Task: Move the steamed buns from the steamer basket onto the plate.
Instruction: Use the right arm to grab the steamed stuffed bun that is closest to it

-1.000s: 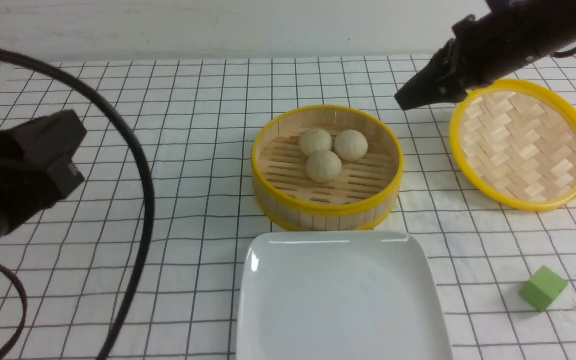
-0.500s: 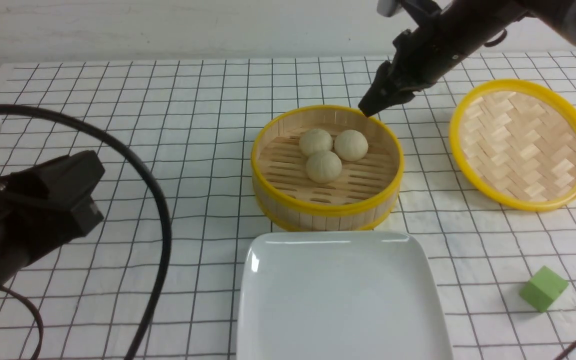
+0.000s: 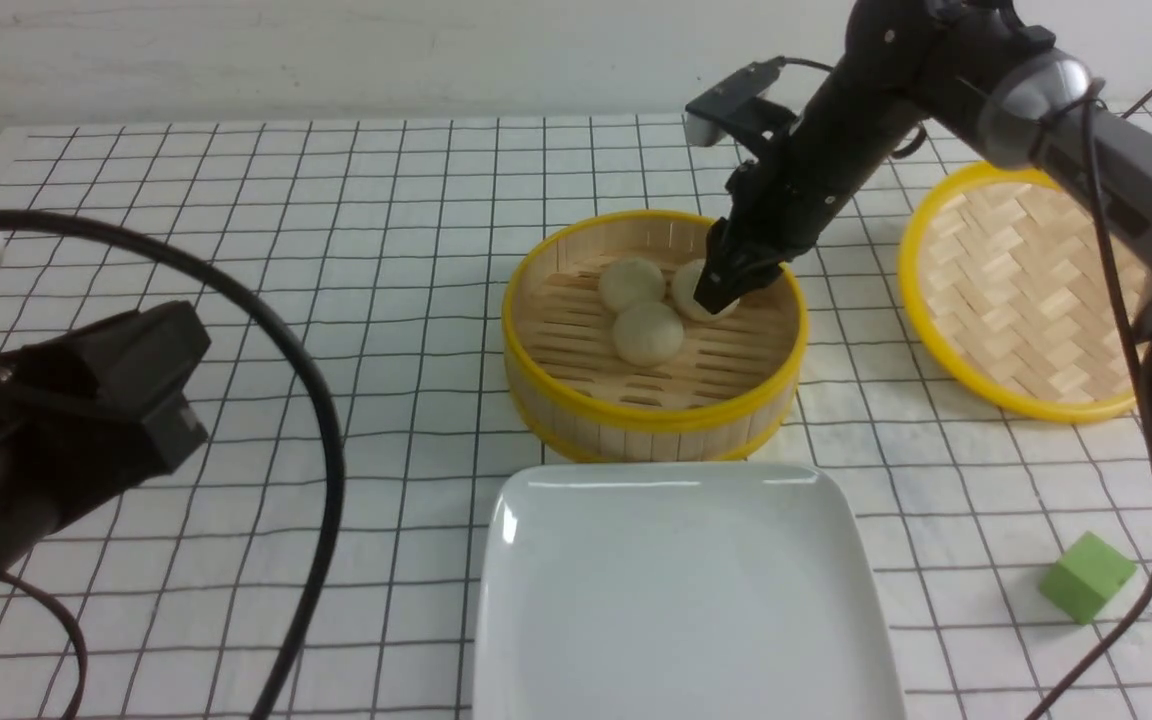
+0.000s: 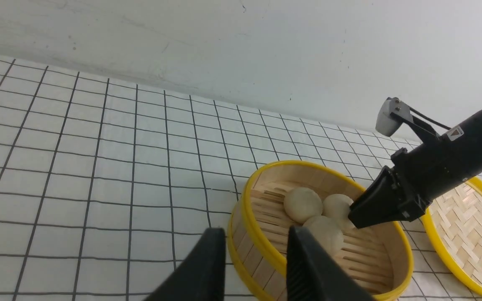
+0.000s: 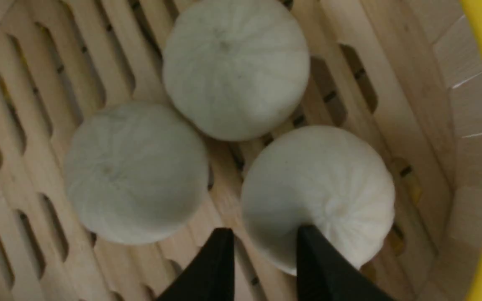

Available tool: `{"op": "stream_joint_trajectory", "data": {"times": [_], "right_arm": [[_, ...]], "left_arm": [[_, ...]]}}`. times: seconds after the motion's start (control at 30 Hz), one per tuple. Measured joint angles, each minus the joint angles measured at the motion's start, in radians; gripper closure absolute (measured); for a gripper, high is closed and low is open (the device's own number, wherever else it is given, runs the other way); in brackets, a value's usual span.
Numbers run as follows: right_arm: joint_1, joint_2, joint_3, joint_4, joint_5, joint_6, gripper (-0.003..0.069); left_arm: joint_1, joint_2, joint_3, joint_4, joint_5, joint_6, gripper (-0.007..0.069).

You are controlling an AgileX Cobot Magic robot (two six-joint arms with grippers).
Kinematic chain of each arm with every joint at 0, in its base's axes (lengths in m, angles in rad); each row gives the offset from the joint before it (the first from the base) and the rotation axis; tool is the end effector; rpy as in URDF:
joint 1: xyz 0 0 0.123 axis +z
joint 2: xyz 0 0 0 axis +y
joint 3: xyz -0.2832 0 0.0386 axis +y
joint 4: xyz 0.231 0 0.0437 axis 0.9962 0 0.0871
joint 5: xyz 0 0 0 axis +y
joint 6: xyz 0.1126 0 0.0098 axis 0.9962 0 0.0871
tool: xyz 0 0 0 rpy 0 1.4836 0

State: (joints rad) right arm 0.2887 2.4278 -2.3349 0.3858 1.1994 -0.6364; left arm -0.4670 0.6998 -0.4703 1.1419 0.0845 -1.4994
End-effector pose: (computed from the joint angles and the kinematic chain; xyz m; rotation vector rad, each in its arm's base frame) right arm 0.4813 0.1843 0.2035 -1.1090 2.4482 0.4302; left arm 0.1415 -0.0616 0.3050 0.0390 1.7779 -0.5341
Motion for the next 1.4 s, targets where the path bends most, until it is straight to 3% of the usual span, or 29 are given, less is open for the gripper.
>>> {"op": "stream_joint_trajectory", "data": {"times": [0.27, 0.37, 0.5, 0.67, 0.77, 1.03, 1.4], "right_arm": [[0.001, 0.0, -0.004, -0.032, -0.019, 0.022, 0.0396], [0.001, 0.0, -0.004, -0.032, -0.011, 0.022, 0.0338], [0.007, 0.0, -0.009, -0.029, -0.012, 0.022, 0.0208], [0.008, 0.0, -0.043, -0.028, -0.012, 0.022, 0.0141], [0.008, 0.0, -0.076, -0.028, -0.012, 0.022, 0.0151], [0.008, 0.003, -0.094, -0.025, 0.0, 0.025, 0.0284], [0.008, 0.007, -0.094, -0.009, 0.015, 0.025, 0.0298]], "left_arm": [[0.0, 0.0, 0.001, 0.018, 0.008, 0.0, 0.0384], [0.0, 0.0, 0.001, 0.018, 0.02, 0.0, 0.0384], [0.0, 0.0, 0.001, 0.018, 0.042, 0.0, 0.0384], [0.0, 0.0, 0.001, 0.018, 0.046, 0.0, 0.0384], [0.0, 0.0, 0.001, 0.018, 0.046, 0.0, 0.0384], [0.0, 0.0, 0.001, 0.021, 0.047, 0.0, 0.0384], [0.0, 0.0, 0.001, 0.022, 0.048, 0.0, 0.0384]]}}
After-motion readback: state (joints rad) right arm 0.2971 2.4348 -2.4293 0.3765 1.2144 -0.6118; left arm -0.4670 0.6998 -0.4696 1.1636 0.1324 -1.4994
